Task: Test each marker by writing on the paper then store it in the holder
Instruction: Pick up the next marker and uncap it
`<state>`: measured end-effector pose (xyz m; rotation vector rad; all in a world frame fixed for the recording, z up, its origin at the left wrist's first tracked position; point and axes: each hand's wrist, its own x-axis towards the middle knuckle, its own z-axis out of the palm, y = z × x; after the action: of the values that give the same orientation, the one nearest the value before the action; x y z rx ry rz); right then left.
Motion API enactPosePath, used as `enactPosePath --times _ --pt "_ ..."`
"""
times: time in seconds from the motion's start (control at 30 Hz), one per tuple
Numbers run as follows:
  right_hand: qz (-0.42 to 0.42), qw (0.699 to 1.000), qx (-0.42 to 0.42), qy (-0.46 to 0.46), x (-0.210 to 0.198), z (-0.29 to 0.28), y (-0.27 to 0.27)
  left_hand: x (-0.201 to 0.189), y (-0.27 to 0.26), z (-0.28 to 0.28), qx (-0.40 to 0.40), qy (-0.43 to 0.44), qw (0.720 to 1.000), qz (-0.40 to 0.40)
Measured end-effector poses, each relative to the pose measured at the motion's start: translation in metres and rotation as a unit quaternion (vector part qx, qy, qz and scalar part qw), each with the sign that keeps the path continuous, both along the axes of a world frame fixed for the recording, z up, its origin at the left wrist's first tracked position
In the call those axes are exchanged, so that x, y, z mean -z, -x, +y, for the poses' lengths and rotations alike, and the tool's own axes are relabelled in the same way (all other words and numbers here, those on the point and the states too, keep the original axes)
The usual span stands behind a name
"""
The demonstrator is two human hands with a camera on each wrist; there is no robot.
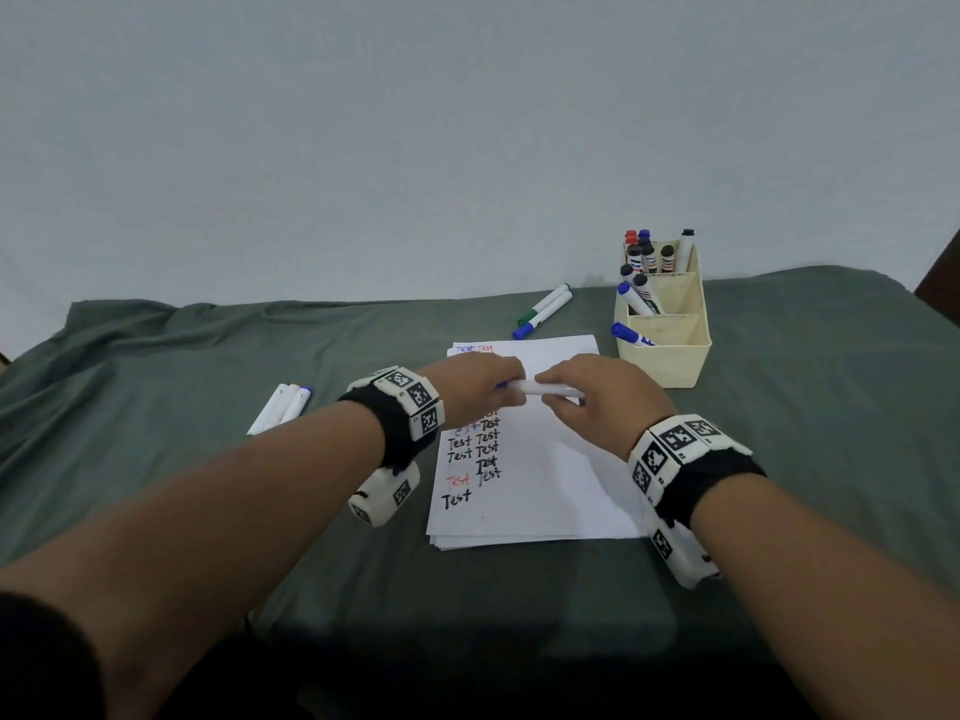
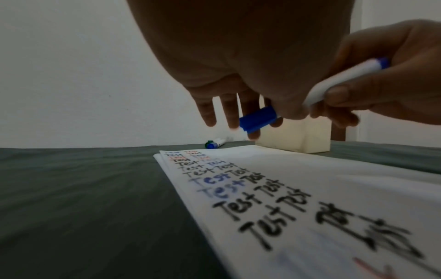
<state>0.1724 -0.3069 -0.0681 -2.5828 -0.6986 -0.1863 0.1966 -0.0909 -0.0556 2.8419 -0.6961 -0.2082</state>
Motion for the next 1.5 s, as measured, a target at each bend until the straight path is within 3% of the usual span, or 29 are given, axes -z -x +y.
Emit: enactPosePath --times 0.3,0.4,0.5,0.73,0.8,1.0,1.13,1.2,1.27,1.33,1.37,1.43,1.5 --pt "0.049 0.999 0.007 0.019 0.006 0.001 -0.006 0.007 0.006 0.011 -0.073 -0.060 0.995 -0.042" --pt "0.052 0.998 0.021 0.028 0.008 -0.001 -0.008 0.010 0.002 0.027 -0.162 -0.003 0.987 -0.019" --pt "0.049 0.998 0.011 0.045 0.008 -0.002 -0.009 0.020 -0.003 0.052 -0.243 0.049 0.968 -0.048" --pt "0.048 0.997 0.011 0.059 0.010 -0.003 -0.012 0.002 -0.006 0.105 -0.193 -0.166 0.967 -0.020" --pt "0.062 0.996 0.005 0.056 0.009 -0.003 -0.011 0.002 -0.005 0.109 -0.177 -0.190 0.966 -0.020" --pt "0.059 0.998 0.016 0.013 0.010 -0.003 -0.012 0.011 0.004 0.109 -0.185 -0.165 0.969 -0.002" --pt "0.026 0.999 0.017 -0.024 0.006 -0.004 -0.009 0.008 0.019 0.105 -0.178 -0.219 0.952 -0.116" --pt "0.005 0.998 0.011 -0.067 0.000 -0.005 -0.007 0.008 0.029 0.097 -0.148 -0.180 0.961 -0.149" --pt "-0.007 0.995 0.026 -0.098 -0.008 -0.005 -0.007 0.013 0.042 0.086 -0.087 -0.135 0.980 -0.118" --pt "0.048 0.970 0.071 -0.227 -0.015 -0.001 -0.008 0.025 0.057 0.075 -0.022 -0.143 0.988 -0.062" --pt "0.111 0.929 0.092 -0.340 -0.018 0.004 -0.006 0.031 0.064 0.070 -0.004 -0.156 0.987 -0.031" --pt "0.240 0.806 0.085 -0.534 -0.021 0.017 0.004 0.042 0.075 0.066 -0.008 -0.163 0.986 0.036" --pt "0.318 0.727 0.069 -0.605 -0.014 0.029 0.016 0.046 0.078 0.065 -0.017 -0.153 0.985 0.082"
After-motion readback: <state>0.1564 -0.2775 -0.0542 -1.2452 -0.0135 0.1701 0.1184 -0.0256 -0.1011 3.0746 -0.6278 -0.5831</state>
